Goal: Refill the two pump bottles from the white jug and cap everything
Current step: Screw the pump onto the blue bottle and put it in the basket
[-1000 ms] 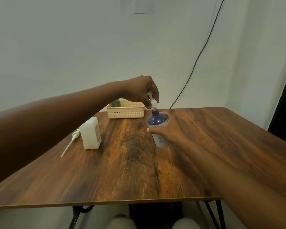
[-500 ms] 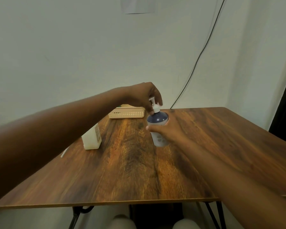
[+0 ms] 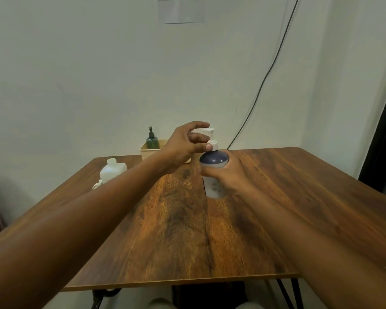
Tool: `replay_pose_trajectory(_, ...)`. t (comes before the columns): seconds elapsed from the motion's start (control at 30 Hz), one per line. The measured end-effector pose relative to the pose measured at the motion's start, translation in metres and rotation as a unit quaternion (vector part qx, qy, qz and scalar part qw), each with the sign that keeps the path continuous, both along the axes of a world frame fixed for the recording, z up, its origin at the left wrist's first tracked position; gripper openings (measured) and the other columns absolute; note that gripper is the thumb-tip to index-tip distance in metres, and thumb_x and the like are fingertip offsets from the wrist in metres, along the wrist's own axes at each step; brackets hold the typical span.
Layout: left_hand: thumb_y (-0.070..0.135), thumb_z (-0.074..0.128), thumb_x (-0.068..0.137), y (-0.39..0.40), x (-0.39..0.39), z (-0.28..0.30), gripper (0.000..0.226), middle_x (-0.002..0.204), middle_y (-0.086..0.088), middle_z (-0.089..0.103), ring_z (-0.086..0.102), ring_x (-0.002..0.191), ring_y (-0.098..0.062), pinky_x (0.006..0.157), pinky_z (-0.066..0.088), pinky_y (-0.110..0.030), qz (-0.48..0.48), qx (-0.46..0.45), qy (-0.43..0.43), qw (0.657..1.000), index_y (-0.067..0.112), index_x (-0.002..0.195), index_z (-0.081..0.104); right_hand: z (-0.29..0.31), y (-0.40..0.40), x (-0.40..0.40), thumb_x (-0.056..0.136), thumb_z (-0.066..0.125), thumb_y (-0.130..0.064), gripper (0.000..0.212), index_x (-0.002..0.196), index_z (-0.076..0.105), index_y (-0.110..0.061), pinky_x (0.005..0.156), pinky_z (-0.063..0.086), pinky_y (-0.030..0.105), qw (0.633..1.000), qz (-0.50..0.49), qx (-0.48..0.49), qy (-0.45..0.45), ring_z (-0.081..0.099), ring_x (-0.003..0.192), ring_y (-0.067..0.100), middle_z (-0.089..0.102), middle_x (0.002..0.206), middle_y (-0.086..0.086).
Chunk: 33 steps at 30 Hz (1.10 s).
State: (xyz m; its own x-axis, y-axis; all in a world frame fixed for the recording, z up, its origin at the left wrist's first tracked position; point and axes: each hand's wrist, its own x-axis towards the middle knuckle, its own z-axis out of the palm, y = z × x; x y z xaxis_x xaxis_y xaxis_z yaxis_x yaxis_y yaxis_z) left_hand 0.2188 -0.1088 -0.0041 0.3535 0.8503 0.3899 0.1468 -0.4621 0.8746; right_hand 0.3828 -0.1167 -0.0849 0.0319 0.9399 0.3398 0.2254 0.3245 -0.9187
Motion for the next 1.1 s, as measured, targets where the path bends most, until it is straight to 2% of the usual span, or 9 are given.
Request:
replay_pose_trajectory(0.07, -0.007, 0.065, 0.094, 0.0, -0.003, 0.002, 0.063, 0.112, -0.01, 0.078, 0.073, 0.111, -0.023, 0.092, 0.059, -0.031, -0.052, -0.023, 0.007, 0.998, 0.016, 0.149, 0.048, 0.002, -0.004, -0.003, 0.064, 0.096, -0.031, 0.064, 0.112, 0.054, -0.036, 0.076, 0.047, 0.019, 1.0, -0.024, 0.016, 0.004, 0.061, 0.097, 0.005, 0.061, 0.105, -0.018)
replay_pose_trajectory(0.23, 0.002, 0.069, 0.092, 0.003, 0.0, 0.007, 0.074, 0.13, -0.003, 0.071, 0.066, 0.122, -0.02, 0.103, 0.052, -0.037, -0.069, -0.051, -0.023, 0.996, 0.025, 0.156, 0.039, 0.005, -0.003, -0.001, 0.064, 0.095, -0.034, 0.062, 0.113, 0.058, -0.037, 0.075, 0.054, 0.025, 0.999, -0.012, 0.039, -0.001, 0.065, 0.099, 0.009, 0.067, 0.107, -0.012)
replay_pose_trajectory(0.37, 0.01, 0.09, 0.075, 0.002, 0.011, 0.001, 0.081, 0.092, 0.0, 0.066, 0.07, 0.088, -0.01, 0.085, 0.06, -0.027, 0.008, 0.006, -0.065, 0.998, 0.019, 0.146, 0.053, 0.007, 0.0, -0.003, 0.064, 0.093, -0.041, 0.067, 0.12, 0.059, -0.032, 0.072, 0.051, 0.021, 0.999, -0.013, 0.043, -0.025, 0.065, 0.098, 0.005, 0.068, 0.108, -0.013)
replay_pose_trajectory(0.43, 0.002, 0.088, 0.075, 0.002, 0.011, 0.001, 0.082, 0.087, -0.003, 0.069, 0.072, 0.085, -0.01, 0.087, 0.061, -0.03, 0.014, 0.01, -0.07, 0.997, 0.015, 0.147, 0.051, 0.007, 0.0, -0.003, 0.061, 0.093, -0.041, 0.062, 0.113, 0.059, -0.038, 0.069, 0.05, 0.019, 0.999, -0.012, 0.041, -0.016, 0.065, 0.095, 0.003, 0.068, 0.105, -0.015)
replay_pose_trajectory(0.53, -0.006, 0.075, 0.087, 0.001, 0.004, 0.007, 0.081, 0.109, -0.017, 0.076, 0.074, 0.108, -0.023, 0.097, 0.059, -0.036, -0.038, -0.006, -0.038, 0.999, 0.013, 0.156, 0.036, 0.003, 0.003, -0.001, 0.066, 0.094, -0.033, 0.054, 0.103, 0.056, -0.037, 0.075, 0.053, 0.026, 0.999, -0.01, 0.031, 0.003, 0.064, 0.094, 0.008, 0.064, 0.102, -0.015)
replay_pose_trajectory(0.7, 0.003, 0.074, 0.09, 0.001, 0.003, 0.01, 0.084, 0.126, -0.009, 0.072, 0.068, 0.121, -0.024, 0.103, 0.055, -0.038, -0.067, -0.062, -0.033, 0.995, 0.023, 0.159, 0.031, 0.005, 0.005, 0.003, 0.071, 0.093, -0.026, 0.06, 0.122, 0.062, -0.023, 0.096, 0.057, 0.044, 0.999, 0.032, 0.013, 0.002, 0.068, 0.109, 0.021, 0.07, 0.117, 0.001)
replay_pose_trajectory(0.87, 0.005, 0.087, 0.077, 0.0, 0.014, -0.001, 0.087, 0.088, 0.0, 0.072, 0.074, 0.096, -0.019, 0.098, 0.058, -0.035, 0.019, -0.007, -0.082, 0.996, 0.017, 0.152, 0.045, 0.008, 0.0, 0.0, 0.07, 0.093, -0.029, 0.052, 0.105, 0.056, -0.039, 0.075, 0.053, 0.025, 0.999, 0.006, 0.038, -0.008, 0.065, 0.096, 0.007, 0.067, 0.104, -0.013)
replay_pose_trajectory(1.03, -0.001, 0.072, 0.091, 0.002, 0.0, 0.005, 0.082, 0.124, -0.015, 0.074, 0.07, 0.118, -0.026, 0.098, 0.057, -0.034, -0.085, -0.075, -0.084, 0.99, 0.017, 0.159, 0.03, 0.006, 0.002, 0.004, 0.066, 0.095, -0.034, 0.063, 0.114, 0.054, -0.037, 0.073, 0.052, 0.024, 1.0, -0.002, 0.022, 0.005, 0.064, 0.098, 0.011, 0.066, 0.109, -0.01)
replay_pose_trajectory(1.1, 0.008, 0.079, 0.087, -0.001, 0.004, 0.003, 0.085, 0.125, -0.01, 0.072, 0.069, 0.119, -0.024, 0.097, 0.058, -0.033, -0.053, -0.076, -0.08, 0.992, 0.022, 0.158, 0.034, 0.006, 0.002, 0.005, 0.067, 0.094, -0.034, 0.068, 0.122, 0.054, -0.032, 0.078, 0.054, 0.028, 1.0, 0.0, 0.018, 0.005, 0.064, 0.102, 0.014, 0.066, 0.113, -0.006)
